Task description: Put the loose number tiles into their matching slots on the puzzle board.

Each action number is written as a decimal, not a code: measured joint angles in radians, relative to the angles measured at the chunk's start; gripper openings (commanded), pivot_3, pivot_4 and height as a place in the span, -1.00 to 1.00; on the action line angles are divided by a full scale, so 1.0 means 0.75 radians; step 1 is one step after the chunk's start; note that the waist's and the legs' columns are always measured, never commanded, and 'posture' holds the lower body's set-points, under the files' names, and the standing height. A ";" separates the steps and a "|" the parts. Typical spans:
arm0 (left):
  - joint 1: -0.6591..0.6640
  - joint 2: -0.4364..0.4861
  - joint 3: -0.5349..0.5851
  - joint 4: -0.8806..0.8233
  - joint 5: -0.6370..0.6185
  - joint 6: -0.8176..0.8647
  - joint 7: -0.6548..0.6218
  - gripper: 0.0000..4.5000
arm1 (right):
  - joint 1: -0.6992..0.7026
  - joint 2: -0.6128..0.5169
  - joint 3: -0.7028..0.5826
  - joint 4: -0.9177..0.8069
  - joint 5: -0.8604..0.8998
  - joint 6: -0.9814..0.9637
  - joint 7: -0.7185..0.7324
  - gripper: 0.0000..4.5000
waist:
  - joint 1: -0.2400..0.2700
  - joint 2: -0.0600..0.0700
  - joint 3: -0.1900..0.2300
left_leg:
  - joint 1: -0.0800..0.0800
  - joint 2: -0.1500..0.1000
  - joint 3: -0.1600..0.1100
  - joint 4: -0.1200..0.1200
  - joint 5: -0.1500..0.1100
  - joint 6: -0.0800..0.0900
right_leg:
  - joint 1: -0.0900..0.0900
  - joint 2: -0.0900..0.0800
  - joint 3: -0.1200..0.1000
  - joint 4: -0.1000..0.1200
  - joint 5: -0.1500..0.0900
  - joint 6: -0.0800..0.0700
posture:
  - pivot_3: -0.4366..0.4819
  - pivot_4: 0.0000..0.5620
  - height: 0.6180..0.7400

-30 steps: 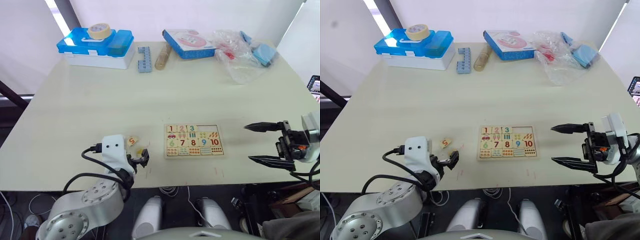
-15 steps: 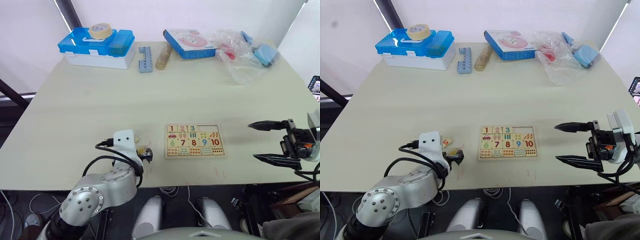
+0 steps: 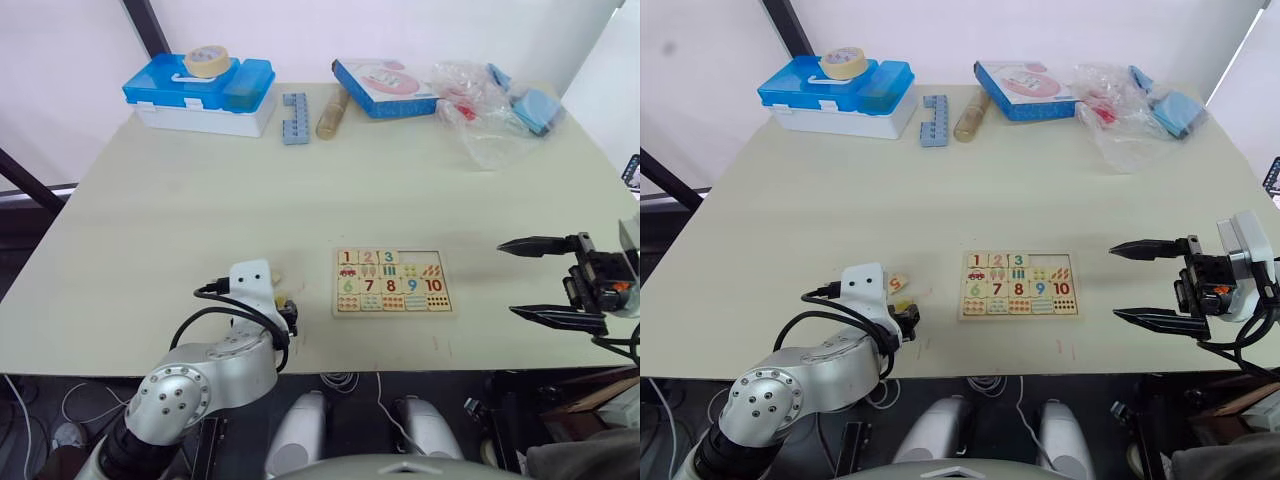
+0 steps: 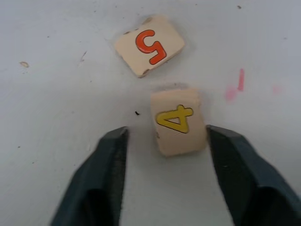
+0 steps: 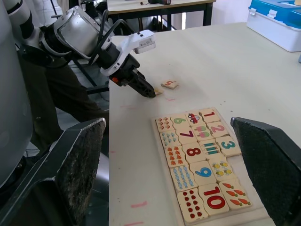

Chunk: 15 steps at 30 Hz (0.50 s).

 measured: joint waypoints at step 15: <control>-0.002 0.085 0.002 0.000 -0.036 0.011 -0.037 -0.09 | 0.028 0.028 0.000 -0.020 0.001 0.000 -0.025 1.00 | -0.001 0.000 0.000 | 0.000 0.000 0.000 0.000 0.000 0.000 | 0.000 0.000 0.000 0.000 0.000 0.000 | -0.05 -0.47 1.00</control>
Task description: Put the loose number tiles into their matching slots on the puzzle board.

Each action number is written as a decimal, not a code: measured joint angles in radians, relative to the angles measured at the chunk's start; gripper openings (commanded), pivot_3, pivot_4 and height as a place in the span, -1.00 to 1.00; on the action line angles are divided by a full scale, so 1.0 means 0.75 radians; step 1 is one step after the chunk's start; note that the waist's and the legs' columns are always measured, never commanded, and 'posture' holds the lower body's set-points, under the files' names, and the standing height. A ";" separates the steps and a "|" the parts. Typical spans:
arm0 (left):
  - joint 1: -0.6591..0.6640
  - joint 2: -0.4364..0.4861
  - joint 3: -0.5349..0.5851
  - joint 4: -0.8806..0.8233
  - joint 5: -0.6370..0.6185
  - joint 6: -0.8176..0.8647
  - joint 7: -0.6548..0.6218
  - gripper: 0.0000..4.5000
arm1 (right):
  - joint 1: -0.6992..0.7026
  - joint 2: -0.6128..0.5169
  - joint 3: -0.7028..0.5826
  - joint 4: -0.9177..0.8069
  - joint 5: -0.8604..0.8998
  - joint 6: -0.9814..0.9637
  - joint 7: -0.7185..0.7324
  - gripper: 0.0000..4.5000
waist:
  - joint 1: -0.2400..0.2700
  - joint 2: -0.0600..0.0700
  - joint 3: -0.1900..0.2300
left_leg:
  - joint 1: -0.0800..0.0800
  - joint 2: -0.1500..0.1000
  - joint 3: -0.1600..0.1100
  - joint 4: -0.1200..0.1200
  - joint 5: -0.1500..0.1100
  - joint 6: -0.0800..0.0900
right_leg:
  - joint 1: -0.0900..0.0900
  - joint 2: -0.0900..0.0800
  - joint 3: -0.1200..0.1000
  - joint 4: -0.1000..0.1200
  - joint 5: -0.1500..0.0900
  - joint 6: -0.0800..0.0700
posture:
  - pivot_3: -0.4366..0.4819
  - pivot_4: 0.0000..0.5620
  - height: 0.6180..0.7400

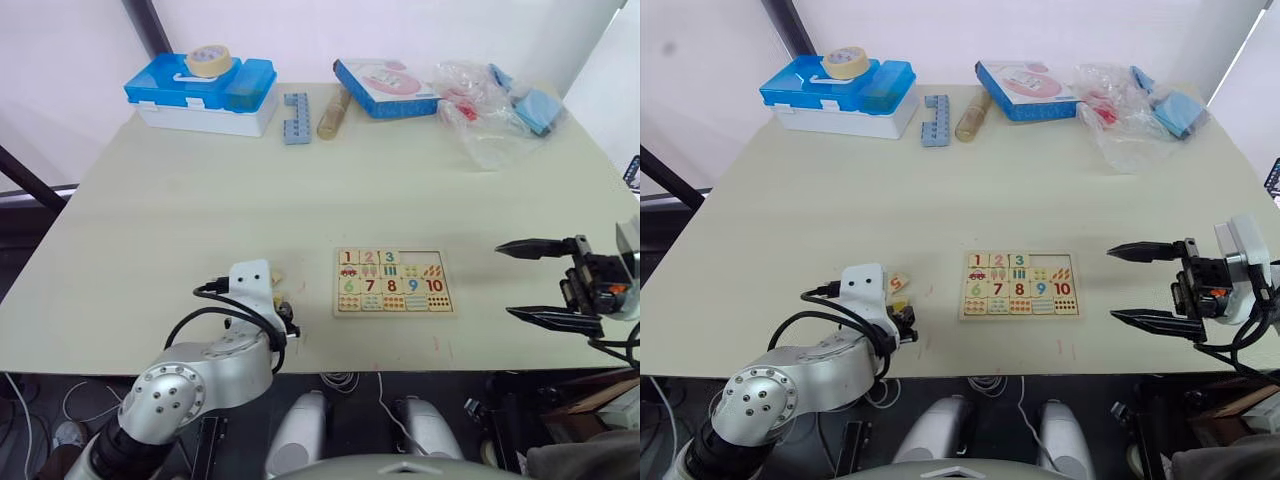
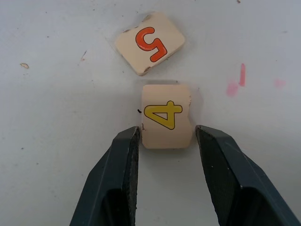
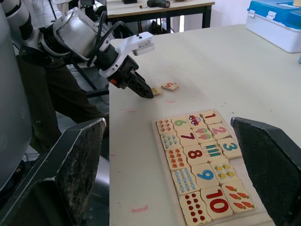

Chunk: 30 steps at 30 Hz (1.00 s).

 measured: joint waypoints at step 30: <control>0.195 0.155 0.080 -0.094 0.356 0.113 -0.482 -0.59 | 0.054 0.013 -0.005 -0.037 0.013 -0.014 -0.015 1.00 | -0.003 0.000 0.000 | 0.000 0.005 0.001 -0.005 0.000 0.000 | -0.002 0.000 0.000 -0.002 -0.001 0.000 | -0.05 -0.47 1.00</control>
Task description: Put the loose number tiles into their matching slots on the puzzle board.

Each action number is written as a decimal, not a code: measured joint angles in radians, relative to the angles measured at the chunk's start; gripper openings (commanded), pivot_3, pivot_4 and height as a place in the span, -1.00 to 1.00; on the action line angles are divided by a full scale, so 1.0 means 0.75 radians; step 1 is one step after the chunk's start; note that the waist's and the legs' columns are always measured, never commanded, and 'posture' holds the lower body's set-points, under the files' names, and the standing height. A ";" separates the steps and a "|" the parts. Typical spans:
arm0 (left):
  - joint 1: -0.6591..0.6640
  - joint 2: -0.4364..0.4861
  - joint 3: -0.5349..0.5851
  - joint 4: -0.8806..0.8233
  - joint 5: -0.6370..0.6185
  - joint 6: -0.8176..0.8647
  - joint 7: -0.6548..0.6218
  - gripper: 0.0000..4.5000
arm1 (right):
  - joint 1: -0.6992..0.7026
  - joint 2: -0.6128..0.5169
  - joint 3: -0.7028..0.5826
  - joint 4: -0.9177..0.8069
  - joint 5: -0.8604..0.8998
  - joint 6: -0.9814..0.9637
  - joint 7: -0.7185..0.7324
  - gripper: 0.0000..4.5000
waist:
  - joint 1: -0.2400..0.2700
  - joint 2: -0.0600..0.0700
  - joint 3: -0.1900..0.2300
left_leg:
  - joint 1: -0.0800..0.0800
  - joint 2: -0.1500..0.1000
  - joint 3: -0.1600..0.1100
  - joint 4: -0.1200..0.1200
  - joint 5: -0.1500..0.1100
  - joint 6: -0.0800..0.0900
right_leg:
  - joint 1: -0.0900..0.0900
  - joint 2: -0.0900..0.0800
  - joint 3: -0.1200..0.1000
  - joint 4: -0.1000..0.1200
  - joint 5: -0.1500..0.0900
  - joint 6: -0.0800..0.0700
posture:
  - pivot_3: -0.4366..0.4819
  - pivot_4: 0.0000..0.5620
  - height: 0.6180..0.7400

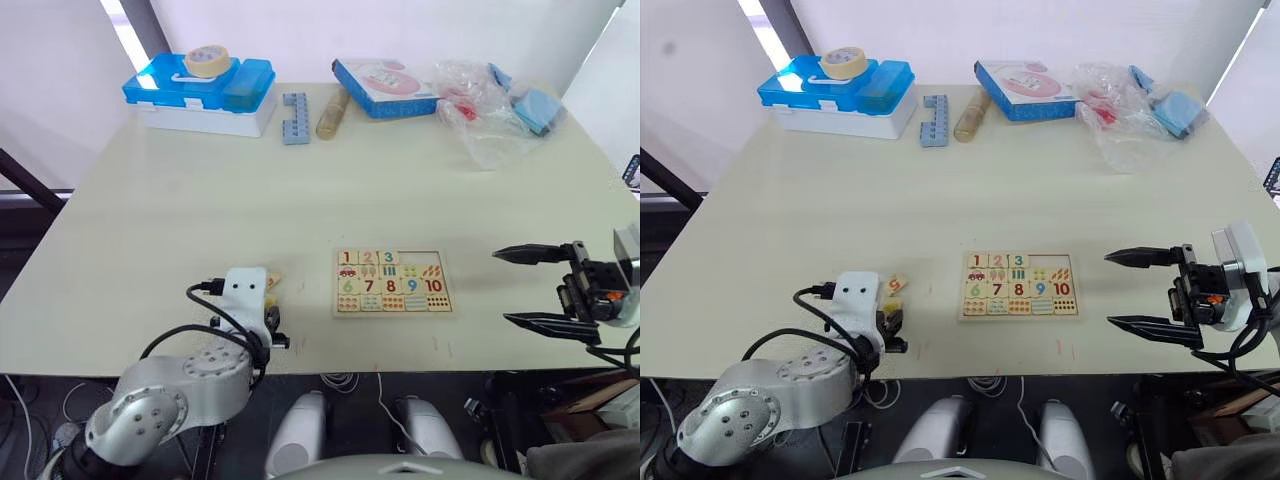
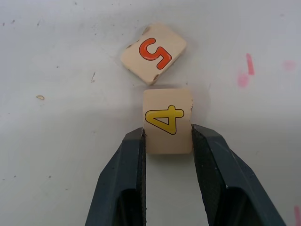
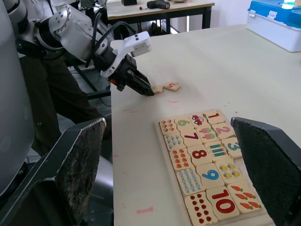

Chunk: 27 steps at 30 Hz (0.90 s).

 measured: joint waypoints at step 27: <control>-1.391 0.366 -0.402 0.761 0.929 0.053 -2.678 -0.59 | 0.085 0.133 -0.058 0.008 -0.144 -0.221 -0.086 1.00 | -0.010 0.000 0.006 | -0.008 -0.005 -0.006 -0.003 0.001 -0.001 | -0.005 0.006 -0.004 -0.002 0.000 0.008 | -0.05 -0.47 1.00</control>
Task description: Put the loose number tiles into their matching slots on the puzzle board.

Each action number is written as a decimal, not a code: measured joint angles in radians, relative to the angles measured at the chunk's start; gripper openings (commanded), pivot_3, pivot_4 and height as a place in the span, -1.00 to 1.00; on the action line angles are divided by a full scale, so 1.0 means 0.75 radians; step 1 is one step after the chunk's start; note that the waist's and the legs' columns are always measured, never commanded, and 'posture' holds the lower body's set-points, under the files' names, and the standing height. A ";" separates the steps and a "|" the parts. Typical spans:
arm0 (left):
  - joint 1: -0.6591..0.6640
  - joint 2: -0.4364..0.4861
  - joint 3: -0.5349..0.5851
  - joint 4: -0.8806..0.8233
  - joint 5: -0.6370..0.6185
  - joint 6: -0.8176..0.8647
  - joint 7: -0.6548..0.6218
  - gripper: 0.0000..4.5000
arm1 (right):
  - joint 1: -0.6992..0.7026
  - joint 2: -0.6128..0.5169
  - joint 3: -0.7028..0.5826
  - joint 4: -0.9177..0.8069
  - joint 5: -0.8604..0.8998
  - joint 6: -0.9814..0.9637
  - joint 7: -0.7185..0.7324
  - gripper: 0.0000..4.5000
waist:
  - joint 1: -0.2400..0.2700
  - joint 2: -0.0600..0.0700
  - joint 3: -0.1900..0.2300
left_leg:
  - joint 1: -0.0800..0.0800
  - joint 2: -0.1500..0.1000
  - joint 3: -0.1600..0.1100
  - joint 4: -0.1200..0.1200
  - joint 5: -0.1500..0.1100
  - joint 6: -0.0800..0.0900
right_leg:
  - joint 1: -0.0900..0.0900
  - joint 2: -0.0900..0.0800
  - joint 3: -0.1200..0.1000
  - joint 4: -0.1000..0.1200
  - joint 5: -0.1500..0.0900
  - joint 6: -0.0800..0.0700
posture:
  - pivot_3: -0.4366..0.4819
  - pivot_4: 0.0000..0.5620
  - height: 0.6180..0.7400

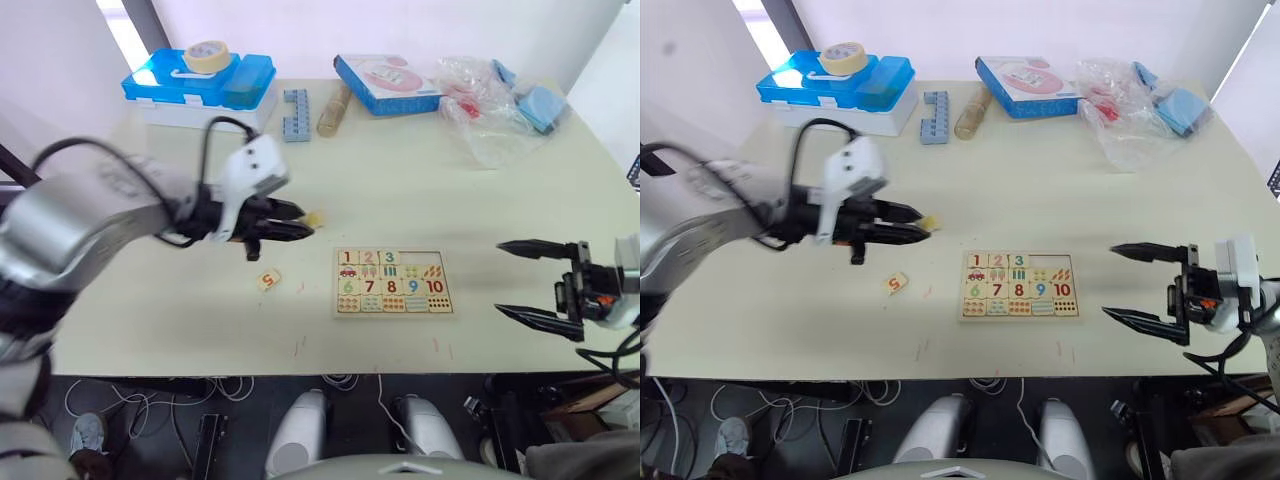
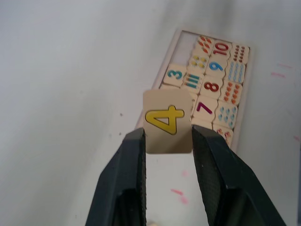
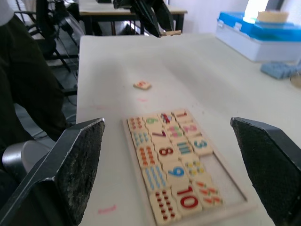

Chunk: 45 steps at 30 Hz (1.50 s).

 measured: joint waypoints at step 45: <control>-0.518 -1.261 -0.426 1.279 1.080 -0.222 -0.438 -0.59 | 0.191 0.086 -0.041 -0.039 -0.103 -0.198 -0.228 1.00 | -0.021 -0.002 0.002 | -0.010 -0.002 -0.006 0.003 0.000 0.001 | -0.007 0.000 0.000 0.003 0.000 0.002 | -0.05 -0.47 1.00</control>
